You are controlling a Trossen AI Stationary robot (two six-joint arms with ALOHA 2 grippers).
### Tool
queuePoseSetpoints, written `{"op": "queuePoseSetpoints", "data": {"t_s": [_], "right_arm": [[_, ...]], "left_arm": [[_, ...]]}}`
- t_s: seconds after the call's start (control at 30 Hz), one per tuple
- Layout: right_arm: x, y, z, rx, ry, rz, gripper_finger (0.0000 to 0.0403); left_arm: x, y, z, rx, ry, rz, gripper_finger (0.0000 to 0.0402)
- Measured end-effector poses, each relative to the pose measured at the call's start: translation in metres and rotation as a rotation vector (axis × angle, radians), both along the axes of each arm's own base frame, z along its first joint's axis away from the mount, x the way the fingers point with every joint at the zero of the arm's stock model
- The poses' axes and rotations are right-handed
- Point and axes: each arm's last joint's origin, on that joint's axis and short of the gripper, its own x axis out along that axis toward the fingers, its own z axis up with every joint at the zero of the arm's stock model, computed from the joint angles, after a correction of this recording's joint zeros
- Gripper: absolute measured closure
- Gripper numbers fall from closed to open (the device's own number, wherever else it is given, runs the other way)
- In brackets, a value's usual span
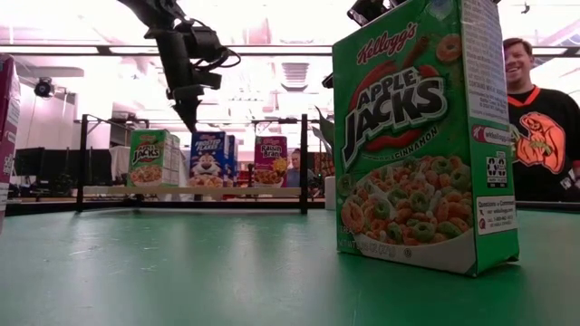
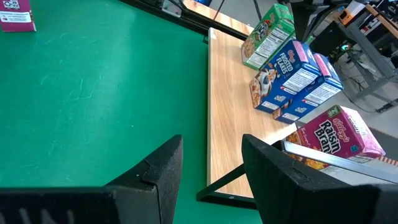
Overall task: Stack cereal on shelf
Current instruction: Adjust the blue cereal on the shelf
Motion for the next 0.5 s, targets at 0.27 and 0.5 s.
{"op": "queuePoseSetpoints", "data": {"t_s": [0.27, 0.5], "right_arm": [[0.0, 0.0, 0.0, 0.0, 0.0, 0.0, 0.0248], [0.0001, 0.0001, 0.0001, -0.004, 0.0, 0.002, 0.0248]], "left_arm": [[0.0003, 0.0001, -0.0002, -0.004, -0.013, 0.022, 0.0402], [0.0014, -0.0005, -0.0003, -0.03, -0.045, 0.013, 0.0402]]}}
